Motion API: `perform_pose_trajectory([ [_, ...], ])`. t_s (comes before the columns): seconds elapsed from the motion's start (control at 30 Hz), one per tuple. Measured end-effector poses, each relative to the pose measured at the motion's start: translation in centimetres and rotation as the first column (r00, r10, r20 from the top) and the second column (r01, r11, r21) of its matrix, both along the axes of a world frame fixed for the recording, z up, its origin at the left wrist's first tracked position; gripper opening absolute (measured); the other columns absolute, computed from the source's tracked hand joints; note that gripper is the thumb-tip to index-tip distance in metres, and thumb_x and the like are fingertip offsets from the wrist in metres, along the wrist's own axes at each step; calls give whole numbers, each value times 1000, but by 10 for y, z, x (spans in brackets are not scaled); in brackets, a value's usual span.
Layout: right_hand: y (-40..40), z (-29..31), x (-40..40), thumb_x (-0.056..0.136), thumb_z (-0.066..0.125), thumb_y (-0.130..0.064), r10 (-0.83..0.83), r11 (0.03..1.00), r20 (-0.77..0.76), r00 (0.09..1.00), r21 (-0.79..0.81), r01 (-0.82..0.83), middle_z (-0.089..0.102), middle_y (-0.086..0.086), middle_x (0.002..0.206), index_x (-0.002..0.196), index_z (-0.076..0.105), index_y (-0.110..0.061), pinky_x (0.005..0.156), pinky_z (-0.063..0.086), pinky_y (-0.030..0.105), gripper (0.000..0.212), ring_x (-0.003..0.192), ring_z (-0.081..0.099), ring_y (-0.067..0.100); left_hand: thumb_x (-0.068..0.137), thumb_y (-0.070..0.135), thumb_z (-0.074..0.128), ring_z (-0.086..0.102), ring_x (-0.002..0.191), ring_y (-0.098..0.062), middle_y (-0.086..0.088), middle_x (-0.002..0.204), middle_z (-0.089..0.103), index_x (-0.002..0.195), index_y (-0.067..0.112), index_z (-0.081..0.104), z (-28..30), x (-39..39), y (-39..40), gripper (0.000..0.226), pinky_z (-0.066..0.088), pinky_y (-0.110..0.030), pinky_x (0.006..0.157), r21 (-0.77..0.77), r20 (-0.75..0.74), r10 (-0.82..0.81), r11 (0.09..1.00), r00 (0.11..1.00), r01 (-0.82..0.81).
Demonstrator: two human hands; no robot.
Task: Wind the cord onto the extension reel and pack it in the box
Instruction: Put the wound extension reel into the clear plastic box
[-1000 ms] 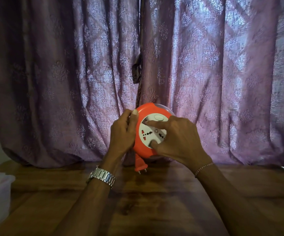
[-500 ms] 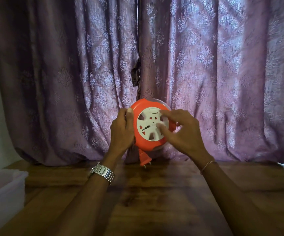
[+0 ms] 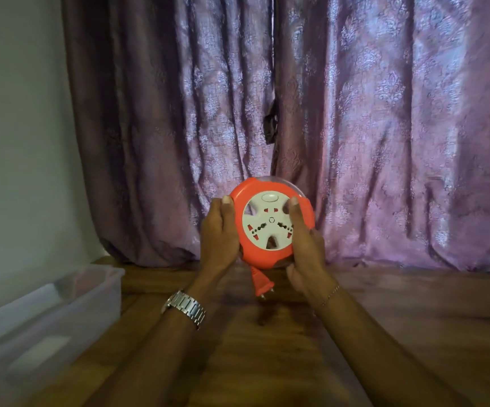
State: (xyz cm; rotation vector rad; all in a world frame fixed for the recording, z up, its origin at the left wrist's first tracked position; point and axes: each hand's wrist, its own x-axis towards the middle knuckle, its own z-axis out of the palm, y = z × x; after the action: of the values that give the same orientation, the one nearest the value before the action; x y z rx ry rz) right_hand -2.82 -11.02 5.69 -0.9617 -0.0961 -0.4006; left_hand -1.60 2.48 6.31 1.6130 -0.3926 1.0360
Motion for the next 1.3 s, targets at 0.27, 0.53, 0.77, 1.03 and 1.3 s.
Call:
perform_pose_trajectory([
  [0.27, 74, 4, 2, 45, 85, -65, -20, 998, -5, 1000, -53, 20, 77, 1, 79, 82, 77, -16, 71, 61, 47, 62, 79, 74, 22, 106, 44, 32, 60, 72, -1, 3, 78, 66, 80, 25, 51, -4, -36, 87, 38, 46, -28, 72, 136, 6, 166, 977, 986, -166],
  [0.53, 124, 16, -4, 45, 89, -57, 149, 988, -61, 987, -26, -151, 76, 4, 76, 84, 74, -8, 58, 58, 38, 64, 72, 74, 21, 107, 46, 33, 66, 87, -40, -16, 91, 69, 96, 17, 47, -10, -78, 177, 34, 47, -41, 70, 531, -48, 531, 731, 846, -429],
  [0.77, 145, 14, -14, 45, 88, -54, 188, 977, -104, 977, -78, -196, 75, 2, 72, 84, 71, -10, 53, 59, 39, 61, 68, 73, 21, 101, 48, 46, 67, 104, -31, -11, 115, 68, 119, 10, 60, -61, -92, 229, 44, 44, -34, 75, 922, 15, 882, 170, 472, -347],
  [1.03, 132, 6, -17, 46, 89, -54, 198, 966, -132, 971, -143, -217, 76, 3, 73, 84, 74, -11, 58, 60, 41, 59, 66, 73, 20, 105, 41, 42, 71, 78, -30, -8, 89, 71, 100, 16, 62, -80, -99, 239, 33, 50, -36, 63, 913, 226, 829, 3, 512, -408],
  [1.3, 74, 8, -23, 39, 95, -45, 203, 970, -115, 972, -109, -215, 75, 15, 90, 97, 74, -7, 76, 55, 61, 73, 82, 73, 36, 101, 53, 50, 67, 70, -17, -1, 77, 74, 94, 21, 72, -77, -77, 200, 40, 52, -28, 64, 907, 164, 487, 268, 858, -326],
])
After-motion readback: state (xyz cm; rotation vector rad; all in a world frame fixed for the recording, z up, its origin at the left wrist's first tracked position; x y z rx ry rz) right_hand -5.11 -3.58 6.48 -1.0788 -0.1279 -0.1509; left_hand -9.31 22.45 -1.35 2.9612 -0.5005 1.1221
